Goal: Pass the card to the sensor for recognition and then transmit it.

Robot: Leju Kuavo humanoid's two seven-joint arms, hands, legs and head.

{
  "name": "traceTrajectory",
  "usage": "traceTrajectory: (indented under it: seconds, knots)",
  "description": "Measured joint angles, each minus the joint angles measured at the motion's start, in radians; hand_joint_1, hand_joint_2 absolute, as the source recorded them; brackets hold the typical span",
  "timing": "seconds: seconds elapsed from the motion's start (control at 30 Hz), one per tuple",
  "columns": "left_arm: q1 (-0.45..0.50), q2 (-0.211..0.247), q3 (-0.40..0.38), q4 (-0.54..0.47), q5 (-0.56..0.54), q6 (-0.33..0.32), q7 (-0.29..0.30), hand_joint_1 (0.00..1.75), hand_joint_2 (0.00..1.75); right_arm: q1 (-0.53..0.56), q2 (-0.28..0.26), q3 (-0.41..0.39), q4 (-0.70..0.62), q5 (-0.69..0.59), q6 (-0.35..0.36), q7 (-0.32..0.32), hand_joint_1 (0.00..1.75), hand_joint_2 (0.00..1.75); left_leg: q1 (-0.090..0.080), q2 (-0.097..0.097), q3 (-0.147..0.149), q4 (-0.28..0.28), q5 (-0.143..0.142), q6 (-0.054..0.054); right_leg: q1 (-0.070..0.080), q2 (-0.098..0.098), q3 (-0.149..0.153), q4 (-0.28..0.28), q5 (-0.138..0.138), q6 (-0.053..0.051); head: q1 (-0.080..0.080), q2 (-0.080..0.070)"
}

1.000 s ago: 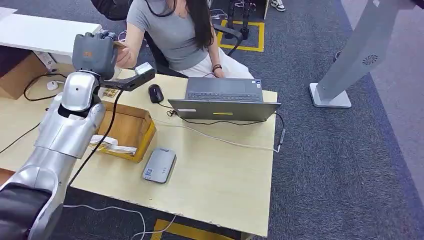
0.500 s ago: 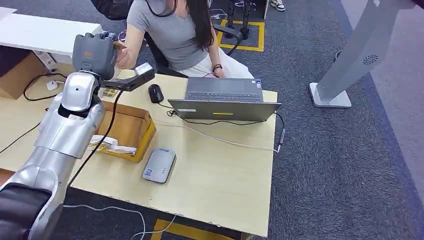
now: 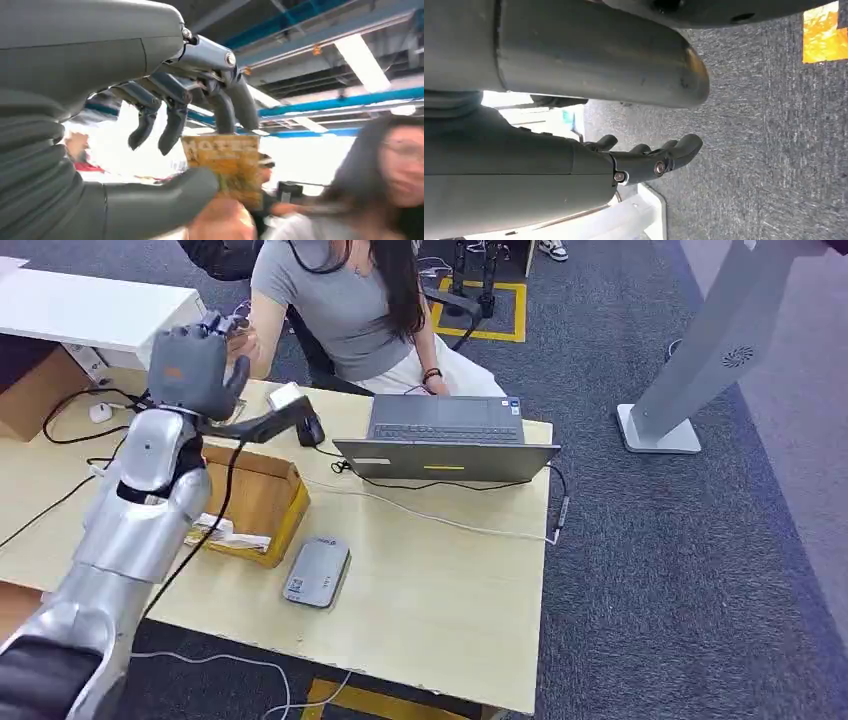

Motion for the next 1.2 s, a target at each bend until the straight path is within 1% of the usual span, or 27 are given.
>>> traceTrajectory:
  seconds: [0.07, 0.1, 0.2, 0.5, 0.73, 0.8, 0.9, 1.07, 1.2]
  knots:
    - [0.067, -0.003, 0.000, -0.063, 0.002, -0.001, 0.000, 0.00, 1.75, -0.001, 0.000, -0.001, 0.000, 0.003, 0.000, -0.001, 0.00, 0.00, 0.000, -0.001, -0.001, 0.000, 0.000, 0.000, 0.000, -0.001, -0.001, 0.000, 0.000, 0.000, 0.005, 0.000]
    - [0.085, -0.001, 0.001, -0.088, 0.005, -0.002, 0.002, 0.00, 1.75, -0.001, -0.001, -0.002, 0.000, 0.003, 0.000, -0.002, 0.00, 0.00, 0.000, 0.000, -0.001, 0.000, 0.000, 0.000, 0.000, -0.001, -0.001, 0.000, 0.000, 0.000, 0.005, 0.000]
    - [0.106, 0.000, 0.002, -0.129, 0.007, -0.004, 0.003, 0.00, 1.75, 0.000, -0.001, -0.003, 0.000, 0.003, -0.001, -0.002, 0.00, 0.00, 0.000, -0.002, -0.002, 0.000, 0.000, 0.000, 0.000, -0.002, 0.000, 0.000, 0.000, 0.000, 0.005, 0.000]
    - [0.138, 0.007, 0.004, -0.182, 0.008, -0.008, 0.002, 0.00, 1.75, -0.001, -0.002, -0.012, 0.000, 0.003, -0.001, -0.002, 0.00, 0.00, 0.000, -0.002, -0.001, 0.000, 0.001, 0.000, 0.000, -0.002, 0.000, 0.000, 0.001, 0.000, 0.005, 0.000]
    - [0.192, 0.010, 0.004, -0.238, 0.019, -0.008, -0.006, 0.00, 1.75, -0.001, -0.001, -0.024, 0.000, 0.001, -0.002, -0.004, 0.00, 0.00, 0.000, -0.002, -0.001, 0.000, 0.001, 0.001, 0.000, -0.002, 0.000, 0.000, 0.001, 0.000, 0.005, 0.000]
    - [0.211, 0.014, 0.004, -0.254, 0.027, -0.021, -0.010, 0.00, 1.75, 0.000, -0.001, -0.025, 0.000, -0.003, -0.002, -0.004, 0.00, 0.00, 0.000, -0.002, -0.001, 0.000, 0.001, 0.001, 0.000, -0.002, 0.000, 0.000, 0.001, 0.000, 0.005, 0.000]
    - [0.266, 0.028, 0.005, -0.289, 0.043, -0.053, -0.011, 0.00, 1.75, 0.001, 0.000, -0.032, 0.000, -0.018, -0.006, -0.004, 0.00, 0.00, 0.000, -0.001, -0.001, 0.000, 0.001, 0.000, 0.000, -0.002, 0.000, 0.000, 0.001, 0.000, 0.005, 0.000]
    - [0.400, 0.072, 0.014, -0.345, 0.064, -0.097, -0.011, 0.00, 1.75, 0.007, 0.007, -0.055, -0.001, -0.019, -0.012, -0.001, 0.00, 0.00, 0.001, -0.001, -0.001, 0.000, 0.001, 0.000, 0.000, -0.002, -0.001, 0.000, 0.000, 0.000, 0.005, 0.000]
    - [0.463, 0.100, 0.027, -0.365, 0.069, -0.138, -0.012, 0.00, 1.75, 0.010, 0.011, -0.072, -0.007, -0.018, -0.012, 0.004, 0.00, 0.00, 0.001, -0.001, -0.001, -0.001, 0.001, 0.000, 0.000, -0.002, -0.001, 0.000, 0.000, 0.000, 0.005, 0.000]
